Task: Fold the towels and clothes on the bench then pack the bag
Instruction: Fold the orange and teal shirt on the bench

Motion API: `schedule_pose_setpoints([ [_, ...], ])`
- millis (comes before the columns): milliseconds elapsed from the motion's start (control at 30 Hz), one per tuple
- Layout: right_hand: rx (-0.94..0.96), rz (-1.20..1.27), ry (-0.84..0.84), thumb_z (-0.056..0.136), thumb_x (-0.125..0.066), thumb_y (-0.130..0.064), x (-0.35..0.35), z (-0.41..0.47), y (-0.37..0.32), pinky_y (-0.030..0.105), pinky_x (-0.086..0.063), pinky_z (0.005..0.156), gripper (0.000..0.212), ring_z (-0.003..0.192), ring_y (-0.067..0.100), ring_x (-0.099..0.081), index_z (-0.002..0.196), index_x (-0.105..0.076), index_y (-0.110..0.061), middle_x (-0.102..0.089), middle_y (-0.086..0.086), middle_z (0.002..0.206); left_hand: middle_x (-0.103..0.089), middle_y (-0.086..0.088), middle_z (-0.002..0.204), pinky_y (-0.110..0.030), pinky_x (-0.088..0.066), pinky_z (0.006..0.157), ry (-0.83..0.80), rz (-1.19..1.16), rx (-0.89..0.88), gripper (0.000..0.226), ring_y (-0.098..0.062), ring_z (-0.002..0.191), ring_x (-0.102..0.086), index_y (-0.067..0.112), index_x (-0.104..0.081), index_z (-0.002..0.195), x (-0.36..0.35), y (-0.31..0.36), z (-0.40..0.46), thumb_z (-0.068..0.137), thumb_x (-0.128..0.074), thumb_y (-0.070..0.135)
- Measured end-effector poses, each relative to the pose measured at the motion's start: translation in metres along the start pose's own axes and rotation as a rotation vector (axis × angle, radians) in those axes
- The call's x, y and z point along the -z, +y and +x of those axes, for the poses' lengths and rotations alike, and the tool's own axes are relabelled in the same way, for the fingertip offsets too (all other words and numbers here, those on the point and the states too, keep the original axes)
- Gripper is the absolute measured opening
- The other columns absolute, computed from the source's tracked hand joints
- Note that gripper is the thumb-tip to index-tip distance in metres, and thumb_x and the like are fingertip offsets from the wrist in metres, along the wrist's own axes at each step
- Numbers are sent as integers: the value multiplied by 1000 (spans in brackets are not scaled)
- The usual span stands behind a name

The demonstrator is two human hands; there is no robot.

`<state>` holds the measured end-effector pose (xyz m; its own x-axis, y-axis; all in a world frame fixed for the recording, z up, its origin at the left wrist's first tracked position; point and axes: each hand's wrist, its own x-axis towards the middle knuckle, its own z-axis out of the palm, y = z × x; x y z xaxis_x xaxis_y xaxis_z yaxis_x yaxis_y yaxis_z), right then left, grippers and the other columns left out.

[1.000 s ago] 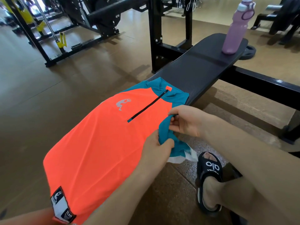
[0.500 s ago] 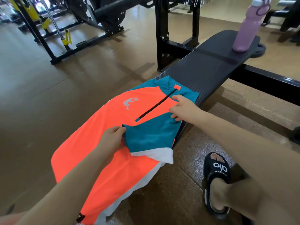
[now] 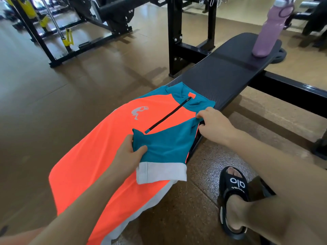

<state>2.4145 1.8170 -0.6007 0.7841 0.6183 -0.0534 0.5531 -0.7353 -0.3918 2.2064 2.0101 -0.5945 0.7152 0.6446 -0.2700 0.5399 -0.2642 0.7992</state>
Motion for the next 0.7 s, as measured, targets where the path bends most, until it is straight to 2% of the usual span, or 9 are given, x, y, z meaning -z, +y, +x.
schedule_pose_setpoints([
  [67, 57, -90, -16, 94, -54, -20, -4, -1, 2, 44, -51, 98, 37, 118, 27, -51, 130, -57, -16, -54, 8, 128, -69, -5, 106, -39, -58, 81, 12, -61, 67, 18, -20, 94, -70, 16, -56, 112, 1, -2, -1, 96, -64, 20],
  [167, 83, -139, 53, 96, -54, -19, -8, -1, 7, 41, -51, 97, 36, 119, 27, -51, 132, -55, -16, -55, 7, 129, -71, -4, 115, -42, -57, 93, -143, -250, 264, 34, -19, 101, -71, 19, -58, 117, -2, -5, -10, 89, -75, 28],
  [300, 123, -182, 172, 96, -57, -15, -3, 12, 13, 39, -52, 97, 30, 113, 26, -53, 125, -62, -16, -60, 7, 124, -70, 7, 108, -25, -54, 76, -197, -58, 174, 49, -8, 96, -68, 24, -60, 113, -7, -8, -32, 71, -85, 24],
  [400, 157, -227, 130, 96, -57, -17, 4, 20, 21, 41, -52, 95, 24, 109, 25, -54, 117, -68, -18, -63, 5, 120, -72, 8, 102, -20, -51, 70, -139, -58, 54, 33, 0, 86, -69, 24, -64, 108, -5, -12, -37, 81, -79, 15],
  [467, 174, -208, 121, 96, -57, -17, 9, 26, 26, 42, -52, 92, 20, 104, 25, -56, 110, -71, -18, -66, 5, 116, -70, 9, 97, -25, -49, 70, -48, -17, 16, 22, -6, 90, -68, 22, -62, 106, 2, -17, -32, 89, -71, 12],
  [533, 151, -139, 109, 97, -58, -19, 12, 31, 28, 41, -54, 91, 18, 102, 22, -58, 109, -71, -19, -67, 4, 113, -64, 3, 98, -32, -47, 70, 49, 133, 25, 27, -19, 94, -64, 16, -53, 113, 10, -19, -28, 92, -69, 18],
  [567, 138, -110, 108, 97, -58, -20, 14, 33, 28, 40, -55, 91, 18, 102, 21, -58, 110, -71, -19, -68, 3, 112, -62, -3, 102, -36, -46, 72, 111, 268, -6, 37, -24, 94, -62, 14, -47, 120, 13, -22, -29, 91, -69, 21],
  [633, 130, -88, 110, 98, -58, -20, 14, 35, 29, 38, -54, 90, 17, 101, 19, -59, 110, -70, -19, -68, 3, 111, -56, -11, 113, -41, -48, 78, 262, 558, -227, 52, -30, 97, -59, 11, -44, 126, 8, -23, -37, 87, -74, 29],
  [700, 137, -96, 111, 96, -59, -19, 12, 37, 30, 35, -53, 88, 14, 100, 18, -58, 107, -68, -20, -68, 2, 109, -55, -6, 104, -41, -50, 75, 270, 711, -546, 45, -28, 92, -58, 15, -52, 111, -13, -10, -54, 82, -72, 43],
])
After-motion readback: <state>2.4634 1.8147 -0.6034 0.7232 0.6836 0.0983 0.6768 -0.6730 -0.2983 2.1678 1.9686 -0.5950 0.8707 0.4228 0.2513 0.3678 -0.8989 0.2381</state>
